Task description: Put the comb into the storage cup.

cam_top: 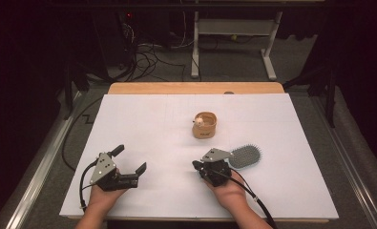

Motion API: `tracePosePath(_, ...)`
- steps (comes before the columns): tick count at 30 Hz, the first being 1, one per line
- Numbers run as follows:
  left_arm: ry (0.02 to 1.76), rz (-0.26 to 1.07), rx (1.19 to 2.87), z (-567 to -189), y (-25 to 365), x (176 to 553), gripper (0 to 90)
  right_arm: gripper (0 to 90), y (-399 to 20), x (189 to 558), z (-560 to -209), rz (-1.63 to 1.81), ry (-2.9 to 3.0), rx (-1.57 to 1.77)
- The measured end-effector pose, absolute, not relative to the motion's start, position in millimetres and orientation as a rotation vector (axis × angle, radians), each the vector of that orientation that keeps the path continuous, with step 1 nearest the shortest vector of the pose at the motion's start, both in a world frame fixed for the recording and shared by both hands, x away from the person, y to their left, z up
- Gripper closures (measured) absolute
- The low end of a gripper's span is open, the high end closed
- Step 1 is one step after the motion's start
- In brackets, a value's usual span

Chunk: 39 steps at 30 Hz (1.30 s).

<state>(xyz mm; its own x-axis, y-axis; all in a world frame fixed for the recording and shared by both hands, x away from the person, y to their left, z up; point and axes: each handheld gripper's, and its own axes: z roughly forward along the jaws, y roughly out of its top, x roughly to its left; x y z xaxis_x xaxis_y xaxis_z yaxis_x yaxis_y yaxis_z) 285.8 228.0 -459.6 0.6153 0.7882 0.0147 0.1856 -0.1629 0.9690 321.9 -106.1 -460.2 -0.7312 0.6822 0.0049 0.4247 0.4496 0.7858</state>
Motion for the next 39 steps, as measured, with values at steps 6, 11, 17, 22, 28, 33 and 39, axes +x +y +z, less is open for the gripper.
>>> tracePosePath(6, 0.814, 0.647, 1.685, -460.0, 227.7, 286.4, 0.6, 90.0, -108.6, 317.3, -459.2, 1.148, 2.404, 0.939)
tracePosePath(11, 0.815, 0.647, 1.686, -460.2, 228.0, 286.6, 0.6, 90.0, -107.7, 321.0, -460.1, 1.125, 2.405, 0.95)
tracePosePath(17, 0.816, 0.652, 1.68, -459.8, 229.4, 286.9, 0.6, 90.0, -114.3, 321.7, -461.7, 1.072, 2.429, 0.966)
tracePosePath(22, 0.817, 0.652, 1.684, -460.0, 228.4, 286.7, 0.7, 90.0, -126.4, 317.6, -460.3, 1.096, 2.428, 0.974)
tracePosePath(28, 0.816, 0.652, 1.689, -460.4, 227.6, 286.8, 0.7, 90.0, -147.9, 312.4, -456.7, 1.09, 2.418, 0.993)
tracePosePath(33, 0.816, 0.657, 1.691, -460.1, 227.4, 286.0, 0.7, 90.0, -159.5, 309.2, -457.2, 1.097, 2.426, 1.016)
tracePosePath(39, 0.815, 0.653, 1.694, -460.6, 227.6, 286.6, 0.7, 90.0, -168.2, 302.9, -455.8, 1.071, 2.457, 1.005)
